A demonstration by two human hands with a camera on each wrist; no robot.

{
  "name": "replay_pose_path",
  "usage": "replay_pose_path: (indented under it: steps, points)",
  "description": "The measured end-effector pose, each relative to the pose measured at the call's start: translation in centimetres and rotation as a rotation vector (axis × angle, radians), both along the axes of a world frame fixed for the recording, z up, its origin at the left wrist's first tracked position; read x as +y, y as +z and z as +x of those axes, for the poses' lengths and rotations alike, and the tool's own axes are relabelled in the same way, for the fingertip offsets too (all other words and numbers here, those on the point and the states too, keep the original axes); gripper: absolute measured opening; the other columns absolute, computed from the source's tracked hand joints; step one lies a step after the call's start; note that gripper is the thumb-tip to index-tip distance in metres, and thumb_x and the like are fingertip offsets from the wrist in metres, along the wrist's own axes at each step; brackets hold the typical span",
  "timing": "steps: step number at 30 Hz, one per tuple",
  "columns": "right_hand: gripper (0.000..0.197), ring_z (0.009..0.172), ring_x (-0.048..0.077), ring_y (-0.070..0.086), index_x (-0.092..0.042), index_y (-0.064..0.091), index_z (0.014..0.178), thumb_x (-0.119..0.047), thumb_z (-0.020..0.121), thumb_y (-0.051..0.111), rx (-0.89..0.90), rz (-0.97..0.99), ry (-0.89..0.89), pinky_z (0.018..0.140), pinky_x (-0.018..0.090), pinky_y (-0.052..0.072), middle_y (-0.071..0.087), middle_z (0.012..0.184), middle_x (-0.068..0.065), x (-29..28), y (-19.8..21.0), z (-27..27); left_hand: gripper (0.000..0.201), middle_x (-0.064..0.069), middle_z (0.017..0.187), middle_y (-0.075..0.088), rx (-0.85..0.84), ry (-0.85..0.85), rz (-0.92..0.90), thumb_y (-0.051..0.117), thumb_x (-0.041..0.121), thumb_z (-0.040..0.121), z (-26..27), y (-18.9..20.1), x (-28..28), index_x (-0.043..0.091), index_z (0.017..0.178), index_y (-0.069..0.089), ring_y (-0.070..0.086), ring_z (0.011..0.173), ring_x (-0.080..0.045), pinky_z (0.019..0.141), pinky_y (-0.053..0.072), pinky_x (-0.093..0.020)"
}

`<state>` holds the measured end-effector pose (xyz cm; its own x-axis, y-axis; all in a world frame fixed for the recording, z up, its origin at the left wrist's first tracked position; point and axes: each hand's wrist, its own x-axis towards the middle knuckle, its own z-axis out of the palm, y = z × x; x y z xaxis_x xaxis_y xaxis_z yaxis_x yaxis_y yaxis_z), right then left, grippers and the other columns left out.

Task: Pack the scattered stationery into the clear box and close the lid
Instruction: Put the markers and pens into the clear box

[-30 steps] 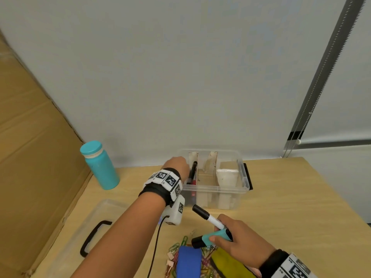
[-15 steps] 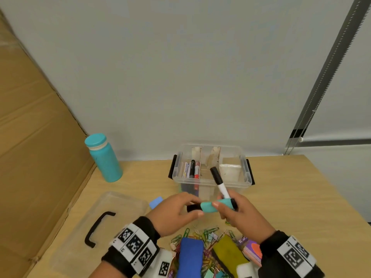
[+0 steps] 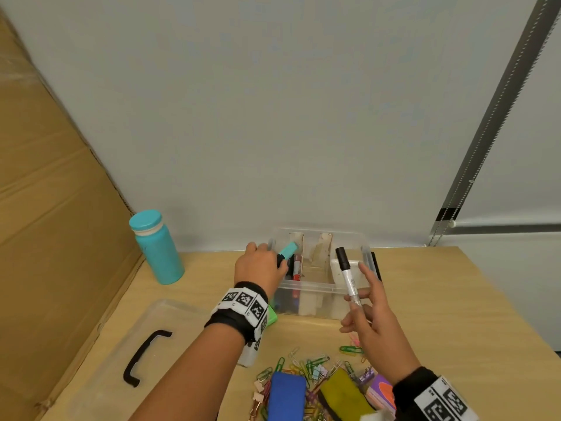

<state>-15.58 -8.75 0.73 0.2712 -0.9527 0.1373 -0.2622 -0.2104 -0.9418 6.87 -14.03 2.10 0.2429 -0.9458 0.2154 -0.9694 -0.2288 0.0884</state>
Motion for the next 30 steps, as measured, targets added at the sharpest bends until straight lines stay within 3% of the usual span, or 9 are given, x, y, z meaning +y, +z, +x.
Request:
replay_pose_path:
  steps: [2,5,7,9,13,17,22,27,30]
  points:
    - [0.045,0.074,0.018,0.066,-0.043,0.042,0.129,-0.009,0.1,0.04,-0.022,-0.052,0.011,0.07,0.027,0.059,0.053,0.107,-0.003,0.1,0.1,-0.3,0.047,-0.003,0.113,0.051,-0.068,-0.024,-0.01,0.034,0.049,0.095,-0.1,-0.5,-0.5,0.015,0.111,0.062,0.044,0.107,-0.022,0.081,0.044,-0.033]
    - [0.037,0.084,0.017,0.068,-0.035,0.061,0.116,-0.016,0.102,0.033,-0.129,0.004,0.08,0.075,0.03,0.058,0.064,0.105,0.007,0.2,0.6,-1.2,0.043,-0.002,0.136,0.039,0.075,-0.099,-0.035,0.031,0.037,0.098,0.7,-1.7,-0.1,0.022,0.137,0.043,0.037,0.121,-0.021,0.097,0.038,-0.036]
    - [0.04,0.098,0.016,0.067,-0.03,0.061,0.122,-0.014,0.1,0.031,-0.195,0.054,0.182,0.083,0.033,0.056,0.067,0.108,0.005,0.2,1.2,-1.5,0.05,-0.001,0.154,0.022,0.257,-0.137,0.037,0.027,0.033,0.1,1.6,-2.9,0.3,0.024,0.149,0.019,0.025,0.136,-0.022,0.109,0.03,-0.039]
    - [0.04,0.106,0.014,0.064,-0.026,0.056,0.127,-0.004,0.099,0.039,-0.178,0.006,0.215,0.09,0.035,0.053,0.068,0.111,0.0,-0.3,1.7,-1.1,0.055,0.002,0.16,0.007,0.441,-0.191,0.103,0.022,0.034,0.102,2.3,-4.0,0.6,0.024,0.152,0.003,0.012,0.145,-0.021,0.117,0.015,-0.036]
    - [0.027,0.099,0.007,0.065,-0.026,0.061,0.116,-0.013,0.093,0.057,-0.088,-0.166,0.129,0.088,0.032,0.055,0.065,0.111,-0.012,-2.0,3.7,1.6,0.056,0.001,0.161,-0.003,0.562,-0.227,0.113,0.02,0.035,0.102,2.5,-4.9,1.1,0.02,0.152,-0.002,0.0,0.147,-0.016,0.117,0.003,-0.029]
    - [0.025,0.096,0.003,0.058,-0.022,0.062,0.115,-0.031,0.094,0.053,0.029,-0.231,-0.012,0.079,0.013,0.048,0.053,0.111,-0.007,-4.8,5.1,5.9,0.057,0.003,0.16,-0.004,0.669,-0.244,0.069,0.023,0.035,0.102,2.3,-5.8,1.5,0.021,0.152,-0.001,0.0,0.147,-0.015,0.118,0.004,-0.03]
    - [0.028,0.089,0.024,0.065,-0.012,0.056,0.119,-0.028,0.097,0.05,0.306,-0.095,-0.062,0.083,0.042,0.055,0.066,0.098,0.006,-9.7,3.4,12.2,0.058,0.003,0.161,-0.003,0.736,-0.258,0.025,0.025,0.034,0.102,2.1,-6.3,1.5,0.021,0.152,-0.001,0.004,0.147,-0.017,0.116,0.006,-0.029]
    - [0.031,0.105,0.03,0.062,-0.002,0.057,0.119,-0.021,0.096,0.052,0.734,0.037,-0.025,0.078,0.032,0.047,0.063,0.118,0.016,-12.4,1.6,15.6,0.058,0.003,0.16,-0.004,0.732,-0.277,0.021,0.024,0.034,0.102,2.1,-6.7,1.4,0.021,0.152,-0.002,0.004,0.147,-0.018,0.116,0.006,-0.03]
    - [0.033,0.118,0.03,0.056,0.0,0.053,0.126,-0.01,0.097,0.045,0.84,0.123,0.047,0.093,0.034,0.046,0.055,0.13,0.015,-12.3,1.7,16.0,0.058,0.004,0.16,-0.006,0.725,-0.281,0.016,0.024,0.035,0.102,2.2,-6.9,1.5,0.021,0.152,-0.003,0.004,0.147,-0.018,0.117,0.008,-0.032]
